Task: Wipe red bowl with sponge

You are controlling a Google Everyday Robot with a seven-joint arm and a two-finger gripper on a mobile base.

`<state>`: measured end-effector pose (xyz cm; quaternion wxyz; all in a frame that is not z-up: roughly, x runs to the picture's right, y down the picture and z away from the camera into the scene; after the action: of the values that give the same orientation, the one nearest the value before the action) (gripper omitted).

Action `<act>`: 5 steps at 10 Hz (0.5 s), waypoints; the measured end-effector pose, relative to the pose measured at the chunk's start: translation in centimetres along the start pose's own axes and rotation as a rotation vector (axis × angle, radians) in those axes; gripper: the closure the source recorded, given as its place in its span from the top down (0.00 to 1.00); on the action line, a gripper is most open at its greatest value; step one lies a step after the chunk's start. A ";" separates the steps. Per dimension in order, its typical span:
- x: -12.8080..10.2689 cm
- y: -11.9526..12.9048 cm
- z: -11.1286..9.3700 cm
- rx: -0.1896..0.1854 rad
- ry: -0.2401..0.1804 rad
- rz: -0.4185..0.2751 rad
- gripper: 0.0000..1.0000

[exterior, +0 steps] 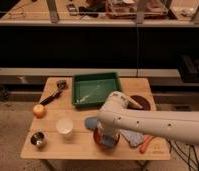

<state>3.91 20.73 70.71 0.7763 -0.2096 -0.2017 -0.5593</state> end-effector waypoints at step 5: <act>2.0 -3.9 1.4 0.042 0.016 -0.022 0.00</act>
<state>0.71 18.79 73.38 0.7759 -0.1865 -0.2093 -0.5652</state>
